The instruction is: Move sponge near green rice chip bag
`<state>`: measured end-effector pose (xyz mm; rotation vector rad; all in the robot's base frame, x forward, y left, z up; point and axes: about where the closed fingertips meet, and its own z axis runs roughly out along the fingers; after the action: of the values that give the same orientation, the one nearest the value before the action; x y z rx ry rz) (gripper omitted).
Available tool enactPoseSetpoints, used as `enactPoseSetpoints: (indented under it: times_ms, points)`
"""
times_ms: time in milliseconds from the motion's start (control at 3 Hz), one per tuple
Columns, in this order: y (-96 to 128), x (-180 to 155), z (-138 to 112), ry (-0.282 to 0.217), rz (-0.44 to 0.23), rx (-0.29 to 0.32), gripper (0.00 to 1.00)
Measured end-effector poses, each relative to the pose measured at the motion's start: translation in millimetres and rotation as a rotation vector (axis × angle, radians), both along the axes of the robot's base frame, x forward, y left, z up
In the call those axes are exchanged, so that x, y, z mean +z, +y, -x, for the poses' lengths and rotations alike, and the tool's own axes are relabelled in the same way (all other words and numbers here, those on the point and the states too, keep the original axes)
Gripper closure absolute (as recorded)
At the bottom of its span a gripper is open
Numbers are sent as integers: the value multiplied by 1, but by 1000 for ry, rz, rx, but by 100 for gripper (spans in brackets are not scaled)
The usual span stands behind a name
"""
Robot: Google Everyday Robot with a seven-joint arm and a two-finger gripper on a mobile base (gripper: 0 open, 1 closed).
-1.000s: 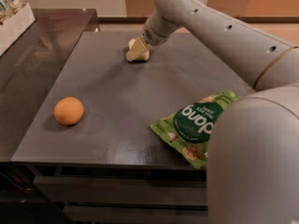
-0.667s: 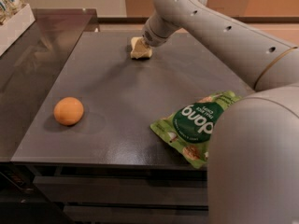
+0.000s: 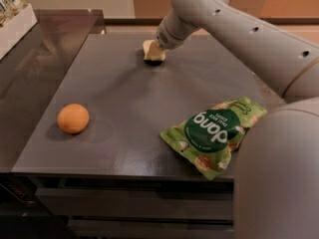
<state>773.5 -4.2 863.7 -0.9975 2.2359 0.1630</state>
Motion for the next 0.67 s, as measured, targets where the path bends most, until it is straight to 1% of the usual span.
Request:
enactPoseSetpoints:
  times_ms: [333,667]
  points:
    - [-18,24,20,-11,0,45,100]
    - [-41,47,56,-12,23,115,100]
